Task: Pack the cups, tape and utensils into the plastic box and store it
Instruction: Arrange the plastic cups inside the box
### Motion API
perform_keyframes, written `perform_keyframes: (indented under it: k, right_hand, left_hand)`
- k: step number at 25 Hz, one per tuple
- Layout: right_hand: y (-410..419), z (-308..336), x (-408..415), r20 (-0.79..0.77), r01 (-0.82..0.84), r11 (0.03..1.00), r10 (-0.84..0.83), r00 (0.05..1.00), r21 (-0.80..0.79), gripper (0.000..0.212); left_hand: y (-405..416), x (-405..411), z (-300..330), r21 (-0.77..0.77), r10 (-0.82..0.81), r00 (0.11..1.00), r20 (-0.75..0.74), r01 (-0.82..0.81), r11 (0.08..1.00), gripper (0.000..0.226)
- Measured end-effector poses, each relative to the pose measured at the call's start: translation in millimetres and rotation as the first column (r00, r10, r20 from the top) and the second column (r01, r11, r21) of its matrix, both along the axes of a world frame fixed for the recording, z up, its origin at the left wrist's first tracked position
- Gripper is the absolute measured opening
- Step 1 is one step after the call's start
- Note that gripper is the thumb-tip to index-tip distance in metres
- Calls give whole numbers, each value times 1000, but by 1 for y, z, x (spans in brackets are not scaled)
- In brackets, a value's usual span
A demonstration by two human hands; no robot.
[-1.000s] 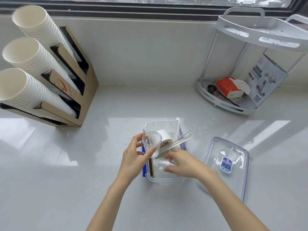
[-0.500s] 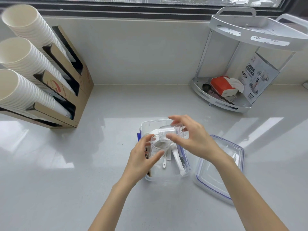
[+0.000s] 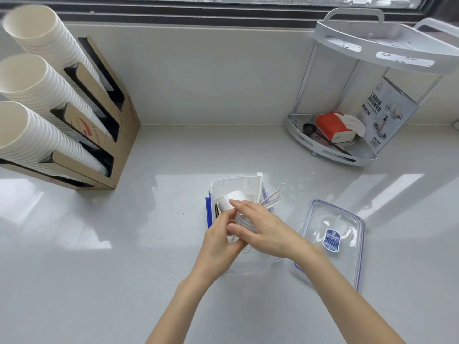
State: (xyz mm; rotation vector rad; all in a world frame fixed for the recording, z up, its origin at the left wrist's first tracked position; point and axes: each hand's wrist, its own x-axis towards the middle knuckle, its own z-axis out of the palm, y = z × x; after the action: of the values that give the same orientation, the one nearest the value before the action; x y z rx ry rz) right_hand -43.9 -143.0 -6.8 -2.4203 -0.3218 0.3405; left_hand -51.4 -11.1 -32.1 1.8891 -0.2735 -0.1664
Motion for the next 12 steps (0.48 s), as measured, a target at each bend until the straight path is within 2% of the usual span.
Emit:
perform_keyframes:
  k: [3, 5, 8, 12]
  right_hand:
    - [-6, -1, 2, -11, 83, 988, -83, 997, 130, 51]
    - [-11, 1, 3, 57, 138, 970, -152, 987, 199, 42]
    - [-19, 0, 1, 190, 102, 974, -141, 972, 203, 33]
    - [-19, -5, 2, 219, 100, 976, -142, 965, 193, 26]
  left_hand:
    - [0, 1, 0, -18, 35, 999, -20, -35, 999, 40]
    - [4, 5, 3, -47, 97, 994, -54, -99, 994, 42]
    - [10, 9, 3, -68, 163, 982, -100, -170, 983, 42]
    - [9, 10, -2, -7, 186, 974, -130, -188, 982, 44]
